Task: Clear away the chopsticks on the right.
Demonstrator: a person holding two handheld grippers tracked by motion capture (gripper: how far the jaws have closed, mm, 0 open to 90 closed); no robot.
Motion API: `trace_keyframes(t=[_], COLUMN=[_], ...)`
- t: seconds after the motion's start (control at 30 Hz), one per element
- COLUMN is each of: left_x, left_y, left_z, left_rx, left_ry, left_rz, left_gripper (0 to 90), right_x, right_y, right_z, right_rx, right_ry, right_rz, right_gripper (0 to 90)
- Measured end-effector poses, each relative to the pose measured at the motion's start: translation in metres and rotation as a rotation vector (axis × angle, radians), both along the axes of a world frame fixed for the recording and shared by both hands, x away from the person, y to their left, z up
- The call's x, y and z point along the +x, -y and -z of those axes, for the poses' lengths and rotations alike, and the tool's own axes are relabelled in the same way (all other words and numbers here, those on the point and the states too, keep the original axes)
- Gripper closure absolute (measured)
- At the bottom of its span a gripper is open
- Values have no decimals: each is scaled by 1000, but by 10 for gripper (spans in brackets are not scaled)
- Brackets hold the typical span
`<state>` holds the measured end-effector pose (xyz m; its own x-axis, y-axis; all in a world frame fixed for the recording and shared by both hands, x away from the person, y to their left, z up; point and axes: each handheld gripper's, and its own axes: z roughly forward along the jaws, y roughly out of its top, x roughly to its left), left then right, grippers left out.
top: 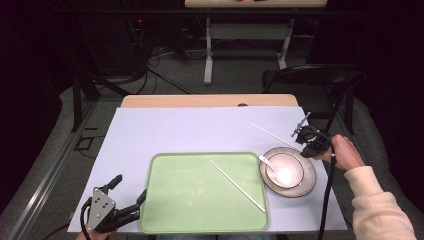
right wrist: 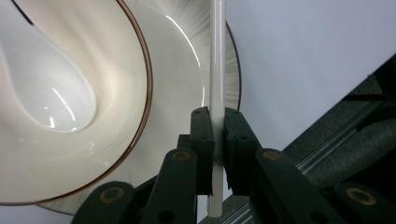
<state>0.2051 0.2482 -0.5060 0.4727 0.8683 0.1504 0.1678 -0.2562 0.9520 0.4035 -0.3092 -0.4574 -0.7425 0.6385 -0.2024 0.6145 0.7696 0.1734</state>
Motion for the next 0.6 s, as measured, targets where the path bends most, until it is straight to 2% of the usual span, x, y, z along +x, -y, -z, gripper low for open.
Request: trace_keyframes(t=[0.1,0.23,0.33,0.43,0.47,0.53,0.6], left_x=[0,0,0,0,0,0,0], left_y=[0,0,0,0,0,0,0], left_z=[0,0,0,0,0,0,0], left_rx=[0,-1,0,1,-1,-1,4], left_ry=[1,0,-1,-1,0,0,-2], left_rz=[-1,1,0,1,1,0,4], left_gripper=[155,155,155,155,155,155,155], right_x=[-5,-10,-15,-19,-26,-28,-38], right_y=[-3,-5,-8,-11,-16,-16,-24], right_z=[-9,-16,-30,-36,-42,-45,-51], right_rx=[-8,10,19,27,32,37,68], right_ry=[22,45,70,78,82,92,98], right_rz=[33,56,100,123,156,144,176], right_gripper=[838,838,838,838,837,837,837])
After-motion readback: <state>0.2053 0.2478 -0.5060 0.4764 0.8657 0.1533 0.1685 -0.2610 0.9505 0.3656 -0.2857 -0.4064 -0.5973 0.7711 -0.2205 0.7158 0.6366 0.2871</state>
